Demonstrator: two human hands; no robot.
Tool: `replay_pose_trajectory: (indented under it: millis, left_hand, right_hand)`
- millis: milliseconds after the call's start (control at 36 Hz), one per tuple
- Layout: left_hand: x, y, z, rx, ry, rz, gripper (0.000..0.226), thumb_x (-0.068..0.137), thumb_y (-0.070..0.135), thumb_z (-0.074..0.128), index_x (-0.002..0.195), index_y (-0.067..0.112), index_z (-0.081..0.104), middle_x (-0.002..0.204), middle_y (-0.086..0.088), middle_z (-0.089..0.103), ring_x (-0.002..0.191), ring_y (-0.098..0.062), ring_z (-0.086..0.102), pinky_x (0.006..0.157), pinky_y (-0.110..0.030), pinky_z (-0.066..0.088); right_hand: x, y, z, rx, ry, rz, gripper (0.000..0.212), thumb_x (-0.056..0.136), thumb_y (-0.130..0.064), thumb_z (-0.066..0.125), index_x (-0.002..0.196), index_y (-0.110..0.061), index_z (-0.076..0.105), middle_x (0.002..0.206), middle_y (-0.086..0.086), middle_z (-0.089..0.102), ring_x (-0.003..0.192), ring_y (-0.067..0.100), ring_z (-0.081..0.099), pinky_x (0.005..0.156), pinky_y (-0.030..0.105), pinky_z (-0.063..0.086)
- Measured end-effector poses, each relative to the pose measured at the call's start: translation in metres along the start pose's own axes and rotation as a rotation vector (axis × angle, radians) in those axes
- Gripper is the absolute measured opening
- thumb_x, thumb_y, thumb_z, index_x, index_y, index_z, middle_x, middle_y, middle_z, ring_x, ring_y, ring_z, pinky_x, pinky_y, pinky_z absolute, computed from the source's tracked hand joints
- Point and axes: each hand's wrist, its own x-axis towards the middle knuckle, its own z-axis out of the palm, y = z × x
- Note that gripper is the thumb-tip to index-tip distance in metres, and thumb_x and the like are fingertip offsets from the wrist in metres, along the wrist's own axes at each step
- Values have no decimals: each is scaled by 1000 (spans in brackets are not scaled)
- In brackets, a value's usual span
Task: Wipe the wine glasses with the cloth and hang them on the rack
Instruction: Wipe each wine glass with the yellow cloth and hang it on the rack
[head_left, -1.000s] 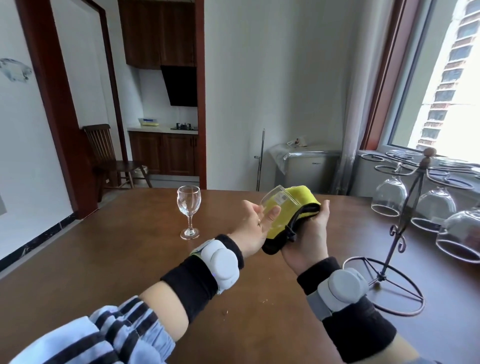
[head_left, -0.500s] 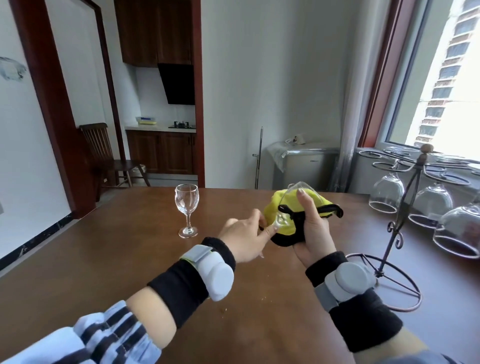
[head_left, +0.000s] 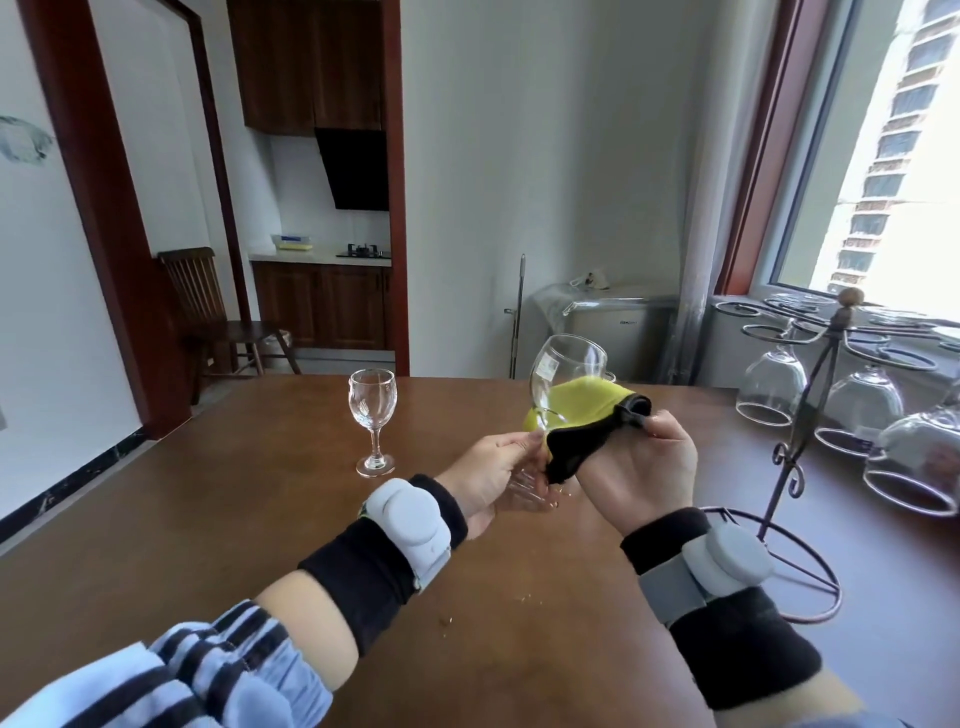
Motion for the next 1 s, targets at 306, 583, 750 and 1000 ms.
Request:
replay_pose_trajectory:
  millis: [306, 583, 750, 1000]
  left_hand:
    - [-1, 3, -3, -126, -32, -14, 33, 98, 31, 46, 75, 8, 53, 55, -5, 57, 51, -17, 63, 66, -35, 58]
    - [-12, 1, 1, -143, -215, -38, 36, 95, 32, 48, 69, 7, 53, 56, -7, 53, 53, -18, 63, 69, -35, 58]
    - [-1, -5, 6, 109, -19, 20, 39, 93, 32, 53, 63, 6, 54, 48, -6, 56, 47, -17, 60, 54, -27, 55]
    - [3, -10, 16, 528, 208, 187, 41, 99, 29, 51, 60, 17, 56, 52, -2, 57, 47, -21, 58, 59, -37, 59]
  right_hand:
    - [6, 8, -2, -331, 28, -78, 71, 59, -26, 91, 115, -4, 53, 108, 20, 52, 98, 34, 51, 96, 47, 45]
    - [-9, 5, -5, -312, 2, 27, 39, 79, -39, 50, 87, -17, 81, 94, 8, 76, 80, 22, 73, 63, 36, 60]
    - [1, 19, -3, -363, 95, 38, 104, 31, -70, 87, 116, -14, 67, 105, 9, 73, 87, 18, 71, 64, 30, 59]
    - [1, 35, -13, -416, 220, 53, 132, 26, -80, 81, 132, -8, 54, 94, 9, 65, 69, 21, 62, 40, 25, 46]
